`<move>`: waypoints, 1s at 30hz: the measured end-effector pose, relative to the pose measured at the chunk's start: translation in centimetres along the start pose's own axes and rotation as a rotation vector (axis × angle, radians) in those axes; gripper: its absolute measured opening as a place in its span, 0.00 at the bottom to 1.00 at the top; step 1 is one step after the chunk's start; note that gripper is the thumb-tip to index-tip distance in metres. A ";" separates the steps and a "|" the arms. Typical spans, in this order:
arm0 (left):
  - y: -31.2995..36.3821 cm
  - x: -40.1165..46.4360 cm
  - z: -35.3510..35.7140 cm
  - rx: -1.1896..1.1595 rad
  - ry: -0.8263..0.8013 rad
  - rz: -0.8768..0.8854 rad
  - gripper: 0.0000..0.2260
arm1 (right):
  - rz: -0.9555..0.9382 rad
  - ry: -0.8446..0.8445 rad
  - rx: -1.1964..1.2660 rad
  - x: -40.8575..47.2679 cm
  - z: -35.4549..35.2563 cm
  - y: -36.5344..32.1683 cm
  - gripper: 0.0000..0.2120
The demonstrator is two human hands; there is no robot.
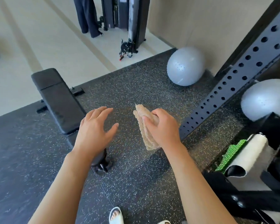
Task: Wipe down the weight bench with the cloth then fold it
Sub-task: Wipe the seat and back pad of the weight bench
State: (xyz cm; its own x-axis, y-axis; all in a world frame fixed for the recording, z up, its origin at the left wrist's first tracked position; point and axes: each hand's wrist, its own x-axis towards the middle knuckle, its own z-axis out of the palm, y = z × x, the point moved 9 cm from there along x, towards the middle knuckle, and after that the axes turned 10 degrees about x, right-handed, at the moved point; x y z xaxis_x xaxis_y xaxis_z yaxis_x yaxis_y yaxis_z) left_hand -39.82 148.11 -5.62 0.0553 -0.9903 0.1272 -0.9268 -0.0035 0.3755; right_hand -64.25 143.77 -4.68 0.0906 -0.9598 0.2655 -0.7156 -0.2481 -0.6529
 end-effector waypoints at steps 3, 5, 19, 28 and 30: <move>-3.2 -0.1 -1.4 -0.005 0.033 -0.061 0.25 | -0.030 -0.037 -0.002 1.1 2.7 -2.2 0.15; -4.9 -0.2 -2.1 0.002 0.048 -0.103 0.25 | -0.054 -0.063 0.009 1.9 4.3 -3.3 0.15; -6.0 5.4 -0.4 0.000 0.089 -0.252 0.25 | -0.166 -0.176 0.075 10.2 7.7 -1.4 0.16; 0.4 14.2 2.4 0.012 0.121 -0.339 0.26 | -0.223 -0.225 0.125 21.3 5.0 5.6 0.16; 1.8 16.0 2.7 0.022 0.131 -0.357 0.26 | -0.233 -0.232 0.137 23.3 4.6 7.0 0.16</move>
State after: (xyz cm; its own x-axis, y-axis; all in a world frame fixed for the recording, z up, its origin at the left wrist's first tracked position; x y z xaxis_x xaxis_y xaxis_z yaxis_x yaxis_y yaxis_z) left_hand -41.59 131.93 -5.38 0.4216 -0.9003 0.1087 -0.8484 -0.3492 0.3979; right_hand -63.99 119.06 -6.36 0.4064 -0.8758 0.2603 -0.5589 -0.4637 -0.6874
